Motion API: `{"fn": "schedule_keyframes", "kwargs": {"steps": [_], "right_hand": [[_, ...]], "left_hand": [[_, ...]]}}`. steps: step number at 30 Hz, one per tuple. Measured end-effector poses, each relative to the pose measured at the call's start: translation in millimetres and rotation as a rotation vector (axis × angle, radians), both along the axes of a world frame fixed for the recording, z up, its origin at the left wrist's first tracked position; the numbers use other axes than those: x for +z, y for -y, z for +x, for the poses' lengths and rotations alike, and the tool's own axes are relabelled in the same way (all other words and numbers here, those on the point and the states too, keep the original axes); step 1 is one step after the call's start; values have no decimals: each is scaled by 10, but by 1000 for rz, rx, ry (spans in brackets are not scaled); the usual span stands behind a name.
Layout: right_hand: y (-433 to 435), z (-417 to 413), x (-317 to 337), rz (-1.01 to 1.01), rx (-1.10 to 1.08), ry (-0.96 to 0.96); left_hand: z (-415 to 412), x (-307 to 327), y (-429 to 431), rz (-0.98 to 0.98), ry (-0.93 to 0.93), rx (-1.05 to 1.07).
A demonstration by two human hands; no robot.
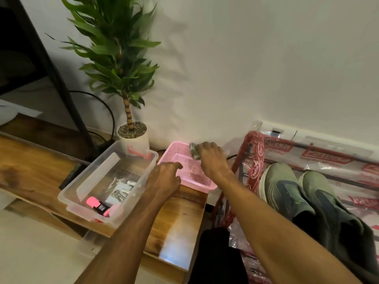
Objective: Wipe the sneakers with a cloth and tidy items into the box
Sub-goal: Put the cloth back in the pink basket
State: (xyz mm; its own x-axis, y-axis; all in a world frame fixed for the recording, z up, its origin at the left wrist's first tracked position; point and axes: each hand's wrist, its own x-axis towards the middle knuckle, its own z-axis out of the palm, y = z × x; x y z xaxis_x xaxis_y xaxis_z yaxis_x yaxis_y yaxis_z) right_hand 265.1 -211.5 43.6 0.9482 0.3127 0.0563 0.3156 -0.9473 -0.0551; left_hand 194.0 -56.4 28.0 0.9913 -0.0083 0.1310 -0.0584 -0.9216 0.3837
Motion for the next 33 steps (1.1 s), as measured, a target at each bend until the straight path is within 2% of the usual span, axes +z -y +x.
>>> {"fn": "schedule_keyframes", "kwargs": {"steps": [3, 7, 11, 14, 16, 20, 22, 25, 28, 33], "right_hand": [[-5, -57, -307, -75, 36, -142], [54, -67, -445, 119, -121, -257], [1, -19, -413, 114, -144, -304], [-10, 3, -376, 169, -138, -421], [-2, 23, -323, 153, -140, -406], [-75, 65, -285, 51, -52, -241], [-85, 97, -340, 84, -33, -301], [-30, 114, -388, 121, -118, -401], [-38, 99, -440, 128, -175, -373], [-92, 68, -386, 15, -155, -354]], "left_hand": [[18, -77, 19, 28, -26, -47], [28, -162, 39, 76, -44, -72], [39, -203, 32, 64, -82, -62], [59, -191, 57, 79, -84, -41], [74, -195, 80, 102, -92, -30], [97, -196, 105, 142, -97, -24], [108, -193, 99, 154, -95, -18], [120, -200, 100, 174, -88, -7], [142, -214, 114, 194, -95, 1], [173, -232, 142, 220, -109, 7]]}}
